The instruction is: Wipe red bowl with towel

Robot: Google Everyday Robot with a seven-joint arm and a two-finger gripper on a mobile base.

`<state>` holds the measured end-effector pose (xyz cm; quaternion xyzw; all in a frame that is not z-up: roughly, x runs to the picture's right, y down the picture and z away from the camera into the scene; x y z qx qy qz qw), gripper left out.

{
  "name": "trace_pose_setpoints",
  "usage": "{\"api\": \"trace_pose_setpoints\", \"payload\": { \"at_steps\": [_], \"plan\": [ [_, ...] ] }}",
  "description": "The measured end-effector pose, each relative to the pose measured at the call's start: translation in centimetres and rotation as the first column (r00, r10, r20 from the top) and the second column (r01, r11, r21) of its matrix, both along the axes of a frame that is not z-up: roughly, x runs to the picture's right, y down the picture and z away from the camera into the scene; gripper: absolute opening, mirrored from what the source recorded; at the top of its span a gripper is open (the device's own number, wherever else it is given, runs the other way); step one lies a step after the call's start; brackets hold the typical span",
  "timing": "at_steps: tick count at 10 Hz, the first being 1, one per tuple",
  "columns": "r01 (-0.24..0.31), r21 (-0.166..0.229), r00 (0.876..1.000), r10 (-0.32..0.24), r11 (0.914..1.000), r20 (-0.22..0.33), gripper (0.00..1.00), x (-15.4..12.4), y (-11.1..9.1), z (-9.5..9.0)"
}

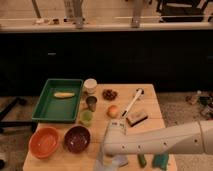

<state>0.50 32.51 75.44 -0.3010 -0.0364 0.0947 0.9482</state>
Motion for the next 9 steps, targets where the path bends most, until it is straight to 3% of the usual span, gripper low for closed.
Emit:
{"api": "trace_pose_setpoints", "payload": {
  "at_steps": [4,6,9],
  "plan": [
    [0.067,-0.059,0.997,-0.065,0.9960,0.030,0.80,-1.3,1.2,0.9],
    [0.081,-0.083,0.996,-0.077,0.9932,0.048,0.66,-1.6,1.8,1.3],
    [0.082,-0.084,0.996,-0.078,0.9931,0.051,0.36,-1.6,1.5,0.9]
  ]
}}
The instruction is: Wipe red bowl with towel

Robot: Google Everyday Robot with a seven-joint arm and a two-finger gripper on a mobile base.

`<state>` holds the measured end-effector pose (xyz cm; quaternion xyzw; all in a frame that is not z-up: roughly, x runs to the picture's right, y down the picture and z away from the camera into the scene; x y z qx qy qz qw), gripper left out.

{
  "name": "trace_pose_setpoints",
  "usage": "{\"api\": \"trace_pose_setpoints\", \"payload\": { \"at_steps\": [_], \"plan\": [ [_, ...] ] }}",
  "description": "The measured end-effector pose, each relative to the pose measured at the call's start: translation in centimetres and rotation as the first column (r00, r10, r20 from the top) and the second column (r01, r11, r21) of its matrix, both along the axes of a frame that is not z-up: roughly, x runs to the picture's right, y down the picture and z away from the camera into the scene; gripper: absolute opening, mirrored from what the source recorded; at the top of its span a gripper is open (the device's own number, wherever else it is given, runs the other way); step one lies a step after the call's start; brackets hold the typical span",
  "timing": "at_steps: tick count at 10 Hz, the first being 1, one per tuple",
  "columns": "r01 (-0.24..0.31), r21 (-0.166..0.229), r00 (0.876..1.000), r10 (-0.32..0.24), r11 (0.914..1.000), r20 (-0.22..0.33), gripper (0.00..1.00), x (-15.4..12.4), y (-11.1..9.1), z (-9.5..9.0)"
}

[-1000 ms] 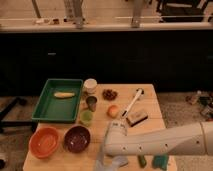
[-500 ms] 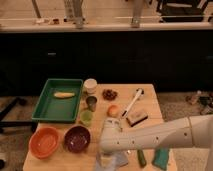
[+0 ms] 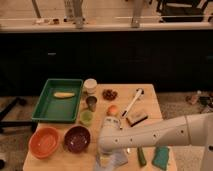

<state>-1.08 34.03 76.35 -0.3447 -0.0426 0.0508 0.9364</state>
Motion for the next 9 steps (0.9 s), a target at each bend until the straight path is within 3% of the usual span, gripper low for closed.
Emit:
{"api": "trace_pose_setpoints", "payload": {
  "at_steps": [3,4,6,9],
  "plan": [
    [-0.001,0.002,1.000,0.001,1.0000,0.001,0.06,0.0,-0.6,-0.4],
    [0.004,-0.010,1.000,-0.004,0.9999,-0.004,0.01,0.3,-0.1,-0.8],
    [0.008,0.002,1.000,-0.008,1.0000,-0.003,0.00,0.5,-0.4,-0.9],
    [0.032,0.073,0.999,-0.033,0.9968,0.021,0.00,2.9,-2.3,-4.0]
  ]
}}
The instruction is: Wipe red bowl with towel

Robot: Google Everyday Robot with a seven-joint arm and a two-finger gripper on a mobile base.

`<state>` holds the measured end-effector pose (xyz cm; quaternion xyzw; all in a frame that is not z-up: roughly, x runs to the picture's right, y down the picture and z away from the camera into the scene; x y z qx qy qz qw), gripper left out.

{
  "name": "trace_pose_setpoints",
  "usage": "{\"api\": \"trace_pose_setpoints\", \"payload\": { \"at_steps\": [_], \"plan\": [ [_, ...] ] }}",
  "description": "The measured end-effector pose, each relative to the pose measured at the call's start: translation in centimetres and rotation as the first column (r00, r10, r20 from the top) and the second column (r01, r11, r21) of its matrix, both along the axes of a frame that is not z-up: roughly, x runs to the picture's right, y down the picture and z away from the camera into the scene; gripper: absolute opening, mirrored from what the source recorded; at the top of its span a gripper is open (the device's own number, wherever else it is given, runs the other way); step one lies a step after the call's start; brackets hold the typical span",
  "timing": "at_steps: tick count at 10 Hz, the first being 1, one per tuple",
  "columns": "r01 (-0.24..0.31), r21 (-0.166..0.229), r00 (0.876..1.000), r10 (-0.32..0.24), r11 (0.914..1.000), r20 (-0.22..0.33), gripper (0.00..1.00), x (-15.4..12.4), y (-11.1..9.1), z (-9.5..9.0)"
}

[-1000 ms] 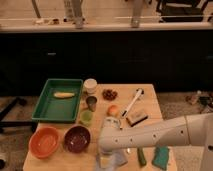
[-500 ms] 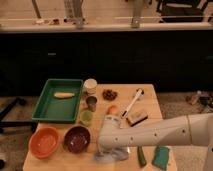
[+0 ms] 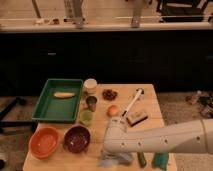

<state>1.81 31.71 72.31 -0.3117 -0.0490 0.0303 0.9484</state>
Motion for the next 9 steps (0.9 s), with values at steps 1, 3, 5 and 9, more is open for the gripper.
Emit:
{"api": "trace_pose_setpoints", "payload": {
  "at_steps": [1,3,5,9],
  "plan": [
    [0.002,0.027,1.000,-0.002,0.9996,0.010,0.00,0.8,-1.1,-1.6],
    [0.000,0.073,1.000,-0.002,0.9973,0.025,0.00,1.7,-3.0,-4.0],
    [0.002,0.116,0.999,-0.006,0.9932,0.039,0.00,2.6,-4.0,-5.5],
    [-0.033,0.121,0.990,0.016,0.9921,0.138,0.00,0.1,-6.8,-6.1]
  ]
}}
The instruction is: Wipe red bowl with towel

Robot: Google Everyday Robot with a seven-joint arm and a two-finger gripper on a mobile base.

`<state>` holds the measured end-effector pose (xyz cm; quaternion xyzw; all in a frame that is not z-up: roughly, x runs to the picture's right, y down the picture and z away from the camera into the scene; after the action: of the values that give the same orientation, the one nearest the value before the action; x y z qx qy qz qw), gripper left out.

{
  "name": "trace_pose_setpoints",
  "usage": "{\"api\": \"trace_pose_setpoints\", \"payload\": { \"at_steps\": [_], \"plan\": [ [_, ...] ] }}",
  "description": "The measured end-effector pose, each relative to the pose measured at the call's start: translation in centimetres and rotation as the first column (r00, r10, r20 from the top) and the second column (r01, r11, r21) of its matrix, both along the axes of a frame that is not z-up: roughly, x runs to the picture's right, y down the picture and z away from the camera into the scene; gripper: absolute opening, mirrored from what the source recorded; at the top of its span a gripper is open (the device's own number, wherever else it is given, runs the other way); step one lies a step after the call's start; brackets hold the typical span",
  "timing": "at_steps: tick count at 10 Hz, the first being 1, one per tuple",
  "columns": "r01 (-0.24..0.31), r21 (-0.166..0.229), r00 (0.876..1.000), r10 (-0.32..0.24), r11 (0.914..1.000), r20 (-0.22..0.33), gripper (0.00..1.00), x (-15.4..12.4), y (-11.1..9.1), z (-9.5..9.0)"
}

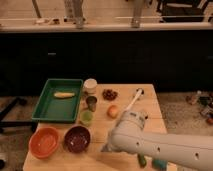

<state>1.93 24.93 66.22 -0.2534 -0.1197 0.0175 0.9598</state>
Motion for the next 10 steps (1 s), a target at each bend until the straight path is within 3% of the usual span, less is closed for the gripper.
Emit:
{"api": "trace_pose_setpoints", "payload": {
  "at_steps": [7,10],
  "plan": [
    [0.000,0.001,1.000,0.000,1.0000,0.016,0.00,-0.4,-0.2,0.0],
    [0.055,0.020,0.998,-0.055,0.9983,0.041,0.00,-3.6,-0.8,0.2]
  ]
}}
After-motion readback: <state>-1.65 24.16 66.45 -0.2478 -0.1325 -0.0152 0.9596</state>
